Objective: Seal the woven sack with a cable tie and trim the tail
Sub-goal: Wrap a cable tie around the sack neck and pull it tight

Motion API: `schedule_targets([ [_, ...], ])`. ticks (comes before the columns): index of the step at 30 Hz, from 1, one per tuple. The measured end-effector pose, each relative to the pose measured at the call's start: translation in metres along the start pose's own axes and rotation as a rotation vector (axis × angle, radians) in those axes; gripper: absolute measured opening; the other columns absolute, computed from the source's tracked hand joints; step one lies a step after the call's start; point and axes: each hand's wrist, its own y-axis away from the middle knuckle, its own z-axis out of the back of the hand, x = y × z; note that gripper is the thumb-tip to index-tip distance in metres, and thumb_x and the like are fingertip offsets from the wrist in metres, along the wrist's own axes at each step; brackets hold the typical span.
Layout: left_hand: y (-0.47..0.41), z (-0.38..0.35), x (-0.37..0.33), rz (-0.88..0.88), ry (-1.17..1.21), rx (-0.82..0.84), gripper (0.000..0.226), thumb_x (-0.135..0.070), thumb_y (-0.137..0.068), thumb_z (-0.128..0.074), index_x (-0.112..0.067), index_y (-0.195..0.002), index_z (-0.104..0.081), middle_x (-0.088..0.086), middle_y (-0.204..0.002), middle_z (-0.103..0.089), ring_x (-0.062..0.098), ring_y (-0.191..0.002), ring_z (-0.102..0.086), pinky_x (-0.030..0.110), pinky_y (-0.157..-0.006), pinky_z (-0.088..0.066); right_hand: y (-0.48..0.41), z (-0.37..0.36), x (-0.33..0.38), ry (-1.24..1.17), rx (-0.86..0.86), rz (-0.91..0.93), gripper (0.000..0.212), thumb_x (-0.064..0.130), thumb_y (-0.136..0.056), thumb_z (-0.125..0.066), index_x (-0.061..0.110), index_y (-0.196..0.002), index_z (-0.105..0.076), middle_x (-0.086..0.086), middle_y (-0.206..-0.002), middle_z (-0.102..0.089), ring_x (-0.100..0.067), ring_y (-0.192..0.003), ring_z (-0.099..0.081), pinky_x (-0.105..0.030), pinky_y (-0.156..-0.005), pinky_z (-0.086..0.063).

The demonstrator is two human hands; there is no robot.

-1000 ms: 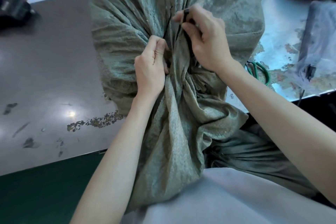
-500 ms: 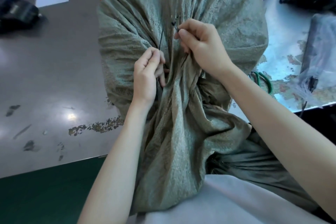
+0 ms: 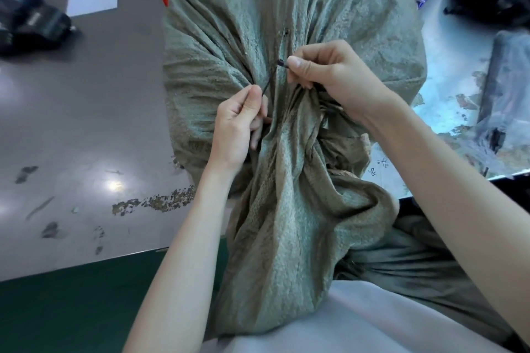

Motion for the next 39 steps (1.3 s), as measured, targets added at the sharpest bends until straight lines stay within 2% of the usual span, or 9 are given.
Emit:
schedule_targets([
  [11, 0.0005, -0.0022, -0.0011, 0.013, 0.0, -0.009, 0.04, -0.014, -0.104, -0.032, -0.012, -0.067, -0.044, -0.014, -0.04, -0.027, 0.004, -0.033, -0.018, 0.014, -0.032, -0.025, 0.0012, 0.0025, -0.0014, 0.015, 0.014, -0.004, 0.026, 0.02, -0.094, -0.056, 0.009, -0.072, -0.063, 0.012, -0.05, -0.046, -0.003, -0.053, -0.039, -0.013, -0.057, -0.031],
  [17, 0.0011, -0.0023, -0.0005, 0.013, -0.004, -0.01, 0.04, -0.013, -0.104, -0.032, -0.013, -0.066, -0.045, -0.016, -0.043, -0.026, 0.004, -0.033, -0.018, 0.015, -0.031, -0.025, 0.0016, 0.0005, 0.0005, 0.07, 0.032, -0.003, 0.027, 0.023, -0.095, -0.054, 0.012, -0.071, -0.063, 0.003, -0.056, -0.044, -0.01, -0.056, -0.036, -0.018, -0.055, -0.028],
  [24, 0.0016, -0.0027, -0.0006, 0.007, 0.0, -0.011, 0.039, -0.013, -0.104, -0.03, -0.012, -0.068, -0.044, -0.016, -0.041, -0.025, 0.004, -0.033, -0.018, 0.015, -0.032, -0.025, 0.0023, -0.0003, 0.0007, 0.071, 0.025, -0.004, 0.028, 0.023, -0.095, -0.054, 0.012, -0.071, -0.063, 0.001, -0.056, -0.043, -0.015, -0.058, -0.035, -0.021, -0.057, -0.028],
  [31, 0.0021, -0.002, -0.0004, 0.009, -0.001, -0.012, 0.039, -0.014, -0.104, -0.03, -0.012, -0.067, -0.044, -0.016, -0.041, -0.025, 0.004, -0.033, -0.018, 0.015, -0.032, -0.024, 0.0021, -0.0004, 0.0006, 0.066, 0.034, -0.015, 0.028, 0.023, -0.095, -0.054, 0.011, -0.072, -0.063, 0.001, -0.056, -0.043, -0.008, -0.055, -0.036, -0.017, -0.057, -0.029],
  [39, 0.0028, -0.0015, -0.0023, 0.012, -0.025, -0.02, 0.039, -0.015, -0.104, -0.033, -0.012, -0.067, -0.045, -0.014, -0.044, -0.024, 0.006, -0.035, -0.017, 0.016, -0.031, -0.024, 0.0027, 0.002, 0.0017, 0.021, 0.025, -0.015, 0.028, 0.02, -0.096, -0.053, 0.001, -0.078, -0.063, -0.004, -0.057, -0.044, -0.009, -0.054, -0.037, -0.016, -0.057, -0.03],
])
